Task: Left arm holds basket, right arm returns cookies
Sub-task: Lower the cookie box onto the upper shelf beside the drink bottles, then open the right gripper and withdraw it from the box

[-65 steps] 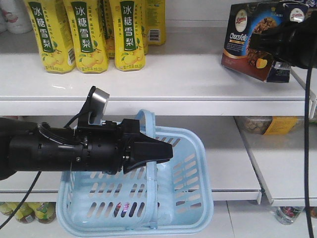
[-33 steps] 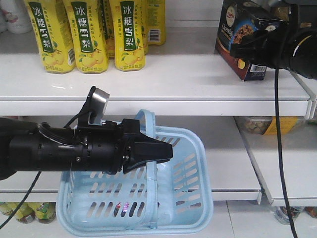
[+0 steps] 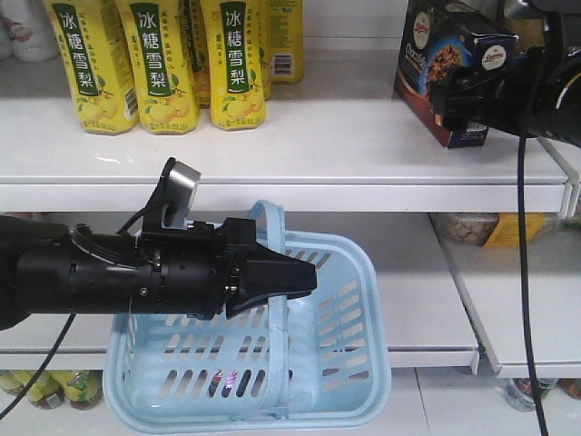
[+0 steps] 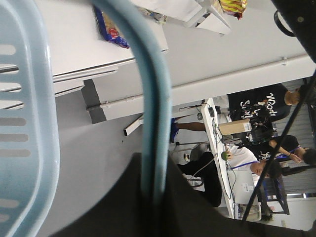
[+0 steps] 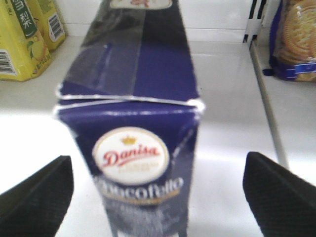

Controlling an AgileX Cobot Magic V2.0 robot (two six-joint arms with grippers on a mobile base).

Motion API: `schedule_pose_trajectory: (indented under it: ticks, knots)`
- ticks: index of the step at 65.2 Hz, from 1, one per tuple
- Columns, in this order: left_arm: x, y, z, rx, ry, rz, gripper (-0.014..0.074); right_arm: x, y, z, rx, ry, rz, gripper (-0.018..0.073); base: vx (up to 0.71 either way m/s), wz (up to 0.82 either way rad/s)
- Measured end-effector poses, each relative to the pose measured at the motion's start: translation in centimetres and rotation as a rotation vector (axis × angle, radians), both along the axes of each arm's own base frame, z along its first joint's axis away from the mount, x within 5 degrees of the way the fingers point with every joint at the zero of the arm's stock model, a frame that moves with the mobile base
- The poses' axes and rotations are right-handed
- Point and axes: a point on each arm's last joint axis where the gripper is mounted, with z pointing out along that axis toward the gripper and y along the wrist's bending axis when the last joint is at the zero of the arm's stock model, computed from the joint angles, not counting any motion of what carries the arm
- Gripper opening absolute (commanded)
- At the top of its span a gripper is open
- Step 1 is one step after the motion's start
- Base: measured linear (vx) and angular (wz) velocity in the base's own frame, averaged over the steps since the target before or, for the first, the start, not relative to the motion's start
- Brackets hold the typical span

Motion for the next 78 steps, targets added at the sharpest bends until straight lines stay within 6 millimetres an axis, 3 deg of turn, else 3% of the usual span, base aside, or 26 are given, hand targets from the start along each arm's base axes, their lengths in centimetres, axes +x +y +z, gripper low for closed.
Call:
schedule_pose_trajectory:
  ticks: [15,38,47,56,69,78]
  knots:
    - [0.0,0.0,0.0,0.000,0.000,0.000,-0.0003,-3.3,-0.7,0.6,-0.029,-0.040,0.014,0.0566,0.00,0.00]
    - [0.0,0.0,0.0,0.000,0.000,0.000,-0.0003,-12.6,-2.6,0.9,-0.036,-0.172,0.023,0.0551,0.00,0.00]
    - [0.0,0.0,0.0,0.000,0.000,0.000,-0.0003,-16.6,-3.4,-0.5,-0.030,-0.224,0.023,0.0551,0.00,0.00]
    - [0.0,0.0,0.0,0.000,0.000,0.000,-0.0003,-19.8,-4.1,-3.8,-0.027,-0.239,0.023,0.0551,0.00,0.00]
    - [0.0,0.0,0.0,0.000,-0.001,0.000,-0.0003,-23.2,-4.8,-7.7,-0.018,-0.288,0.021,0.0551,0.00,0.00]
    - [0.0,0.0,0.0,0.000,-0.001,0.000,-0.0003,-24.4,-5.0,-9.7,-0.012,-0.310,0.021,0.0551,0.00,0.00]
